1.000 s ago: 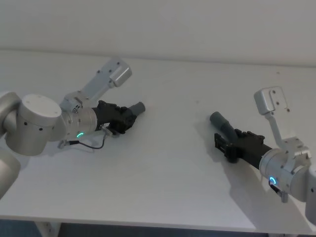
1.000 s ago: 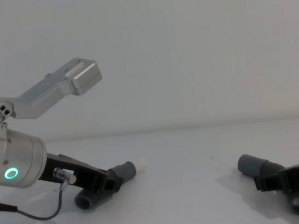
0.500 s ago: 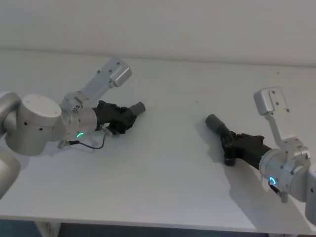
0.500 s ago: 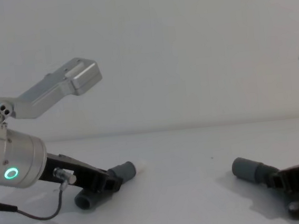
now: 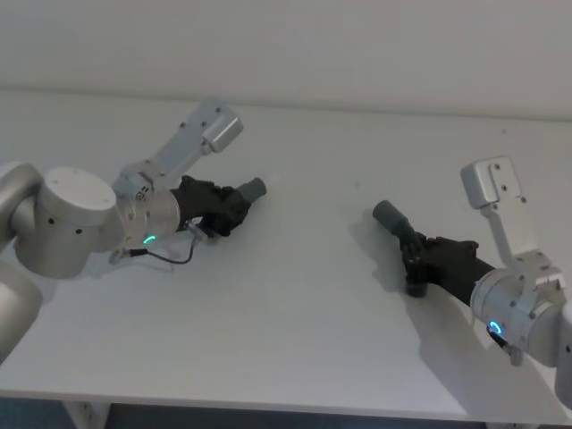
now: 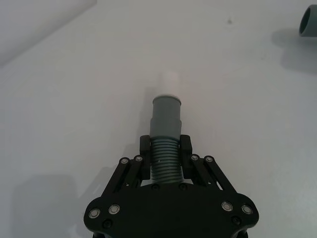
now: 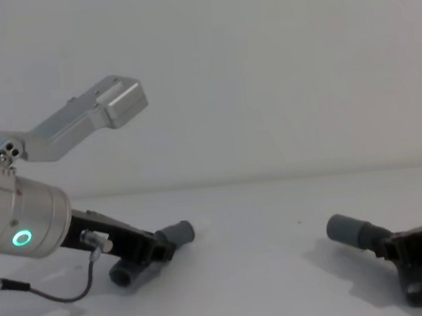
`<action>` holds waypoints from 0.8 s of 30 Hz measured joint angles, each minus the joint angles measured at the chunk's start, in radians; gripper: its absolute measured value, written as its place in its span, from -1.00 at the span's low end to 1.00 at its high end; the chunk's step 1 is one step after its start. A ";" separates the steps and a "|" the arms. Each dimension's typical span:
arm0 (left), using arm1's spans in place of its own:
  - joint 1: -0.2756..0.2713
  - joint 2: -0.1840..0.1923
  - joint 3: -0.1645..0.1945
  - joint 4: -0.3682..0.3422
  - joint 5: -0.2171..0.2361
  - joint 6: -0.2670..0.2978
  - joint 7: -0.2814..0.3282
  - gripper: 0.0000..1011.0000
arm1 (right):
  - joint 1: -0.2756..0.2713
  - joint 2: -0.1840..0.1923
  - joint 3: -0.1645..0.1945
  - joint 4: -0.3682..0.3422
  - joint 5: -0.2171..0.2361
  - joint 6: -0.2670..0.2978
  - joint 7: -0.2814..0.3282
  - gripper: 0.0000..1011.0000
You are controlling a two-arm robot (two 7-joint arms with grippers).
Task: Use both hands to pick up one end of the pipe from the table, align the ends, and insert them.
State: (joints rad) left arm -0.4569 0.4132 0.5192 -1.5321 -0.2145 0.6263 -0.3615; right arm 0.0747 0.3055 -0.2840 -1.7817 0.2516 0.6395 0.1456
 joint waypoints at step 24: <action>-0.071 0.028 0.034 -0.028 0.047 -0.101 -0.091 -0.34 | 0.009 0.146 -0.016 0.012 -0.019 -0.299 0.220 -0.73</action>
State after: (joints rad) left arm -0.5277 0.4410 0.5534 -1.5598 -0.1679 0.5258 -0.4527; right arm 0.0838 0.4518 -0.3002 -1.7696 0.2322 0.3406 0.3661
